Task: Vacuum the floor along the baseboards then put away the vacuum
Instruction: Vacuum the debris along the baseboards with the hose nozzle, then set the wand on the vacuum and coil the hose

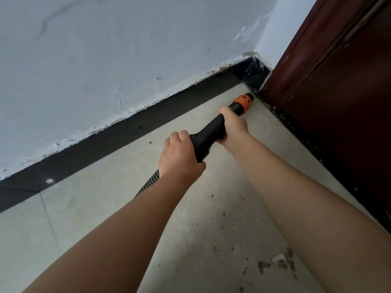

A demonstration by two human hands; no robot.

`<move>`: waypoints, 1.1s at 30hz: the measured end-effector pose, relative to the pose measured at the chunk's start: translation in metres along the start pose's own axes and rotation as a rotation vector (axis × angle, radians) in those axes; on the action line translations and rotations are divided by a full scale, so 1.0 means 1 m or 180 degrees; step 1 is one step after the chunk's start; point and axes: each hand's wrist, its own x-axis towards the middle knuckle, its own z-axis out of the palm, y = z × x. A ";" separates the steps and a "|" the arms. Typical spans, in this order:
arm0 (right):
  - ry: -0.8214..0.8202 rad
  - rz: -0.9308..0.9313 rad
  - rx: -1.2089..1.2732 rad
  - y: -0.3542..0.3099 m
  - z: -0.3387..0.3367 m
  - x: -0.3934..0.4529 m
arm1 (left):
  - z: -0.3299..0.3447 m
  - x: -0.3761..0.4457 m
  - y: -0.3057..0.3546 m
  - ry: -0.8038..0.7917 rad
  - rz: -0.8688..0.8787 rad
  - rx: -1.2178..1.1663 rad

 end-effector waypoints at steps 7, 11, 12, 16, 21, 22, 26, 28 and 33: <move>-0.0271 0.0396 0.0641 0.035 0.052 -0.088 | -0.070 -0.045 -0.066 -0.0255 -0.0273 0.0142; -0.0343 0.0782 0.0330 0.047 0.082 -0.179 | -0.144 -0.102 -0.106 -0.0774 -0.0641 0.0258; -0.0299 0.0855 0.0216 0.049 0.086 -0.203 | -0.163 -0.120 -0.112 -0.0968 -0.0736 0.0294; -0.0203 0.1104 -0.0166 0.044 0.095 -0.300 | -0.243 -0.186 -0.117 -0.1436 -0.1052 0.0141; -0.0615 0.0880 -0.0571 0.011 0.087 -0.434 | -0.354 -0.269 -0.098 -0.1160 -0.1928 -0.0627; -0.0710 0.0799 -0.0787 0.006 0.085 -0.460 | -0.377 -0.291 -0.093 -0.0954 -0.2178 -0.0717; -0.1187 0.0245 -0.1944 -0.005 0.074 -0.562 | -0.456 -0.380 -0.073 -0.0342 -0.2812 -0.0580; -0.1657 -0.0171 -0.2564 -0.009 0.071 -0.610 | -0.488 -0.426 -0.069 -0.0036 -0.3108 -0.0504; -0.3174 -0.1155 -0.3976 0.008 0.077 -0.716 | -0.537 -0.557 -0.077 0.0657 -0.4050 -0.0509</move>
